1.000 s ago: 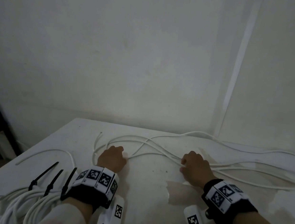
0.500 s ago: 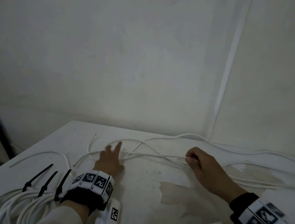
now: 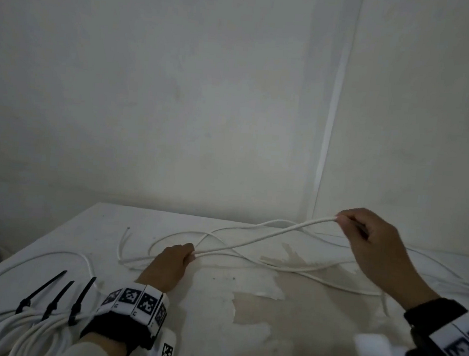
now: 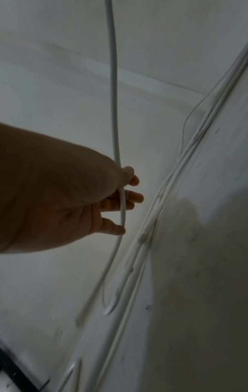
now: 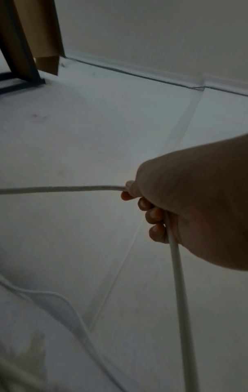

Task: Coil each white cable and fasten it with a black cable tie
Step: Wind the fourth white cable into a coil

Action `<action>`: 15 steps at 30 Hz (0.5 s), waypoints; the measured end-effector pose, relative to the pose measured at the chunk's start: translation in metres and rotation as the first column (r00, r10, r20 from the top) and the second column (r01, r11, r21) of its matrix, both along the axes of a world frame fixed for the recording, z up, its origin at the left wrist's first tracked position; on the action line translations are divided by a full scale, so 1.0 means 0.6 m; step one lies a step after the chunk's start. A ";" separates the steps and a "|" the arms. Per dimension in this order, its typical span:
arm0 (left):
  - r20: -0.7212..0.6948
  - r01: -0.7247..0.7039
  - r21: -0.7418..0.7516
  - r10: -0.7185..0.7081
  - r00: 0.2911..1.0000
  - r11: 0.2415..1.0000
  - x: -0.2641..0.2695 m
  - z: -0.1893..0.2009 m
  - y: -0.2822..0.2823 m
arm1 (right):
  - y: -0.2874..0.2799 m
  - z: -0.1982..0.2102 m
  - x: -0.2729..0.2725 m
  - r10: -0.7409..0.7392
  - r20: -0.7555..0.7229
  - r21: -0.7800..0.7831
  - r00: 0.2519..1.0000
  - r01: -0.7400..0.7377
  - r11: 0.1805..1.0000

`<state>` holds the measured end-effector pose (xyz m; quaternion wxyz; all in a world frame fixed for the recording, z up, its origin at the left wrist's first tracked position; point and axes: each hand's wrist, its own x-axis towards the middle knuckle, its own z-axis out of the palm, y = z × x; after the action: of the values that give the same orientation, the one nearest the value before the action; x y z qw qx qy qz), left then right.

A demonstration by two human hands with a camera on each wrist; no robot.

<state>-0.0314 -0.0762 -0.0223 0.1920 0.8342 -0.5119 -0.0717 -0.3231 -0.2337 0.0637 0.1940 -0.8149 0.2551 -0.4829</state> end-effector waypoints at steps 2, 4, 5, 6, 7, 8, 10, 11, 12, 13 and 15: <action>0.006 -0.042 -0.019 0.043 0.999 0.999 0.009 0.005 0.015 | -0.021 0.006 -0.024 -0.097 -0.014 0.022 0.995 0.098 0.995; 0.009 -0.062 -0.034 0.063 0.998 0.997 0.014 0.011 0.028 | -0.038 0.003 -0.040 -0.151 -0.111 0.030 0.982 0.156 0.987; 0.021 -0.057 0.013 0.057 0.998 0.998 0.012 0.016 0.032 | -0.044 -0.002 -0.044 -0.171 -0.167 0.030 0.971 0.178 0.984; 0.034 -0.051 0.089 0.048 0.998 0.995 0.009 0.018 0.034 | -0.048 -0.010 -0.047 -0.192 -0.206 0.021 0.960 0.200 0.980; 0.042 -0.044 0.154 0.038 0.998 0.987 0.003 0.018 0.034 | -0.049 -0.017 -0.048 -0.217 -0.226 -0.005 0.950 0.222 0.975; 0.034 -0.044 0.196 0.038 0.999 0.980 -0.003 0.017 0.034 | -0.048 -0.025 -0.049 -0.241 -0.239 -0.038 0.941 0.239 0.970; 0.001 -0.059 0.224 0.060 0.998 0.973 -0.011 0.014 0.037 | -0.042 -0.037 -0.051 -0.268 -0.272 -0.081 0.924 0.255 0.963; -0.031 -0.075 0.222 0.084 0.996 0.972 -0.015 0.013 0.040 | -0.037 -0.041 -0.051 -0.278 -0.288 -0.088 0.917 0.263 0.961; -0.073 -0.091 0.225 0.110 0.991 0.970 -0.018 0.014 0.044 | -0.029 -0.044 -0.050 -0.283 -0.294 -0.092 0.913 0.267 0.959; -0.095 -0.094 0.246 0.121 0.988 0.965 -0.022 0.017 0.049 | -0.021 -0.046 -0.048 -0.280 -0.286 -0.096 0.916 0.263 0.960; -0.021 -0.107 0.359 0.123 0.992 0.927 -0.032 0.019 0.058 | -0.001 -0.047 -0.042 -0.264 -0.250 -0.113 0.931 0.243 0.963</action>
<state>-0.0503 -0.0415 -0.0109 0.0523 0.8819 -0.4365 -0.1703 -0.3483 -0.2344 0.0356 0.0615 -0.8391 0.3619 -0.4014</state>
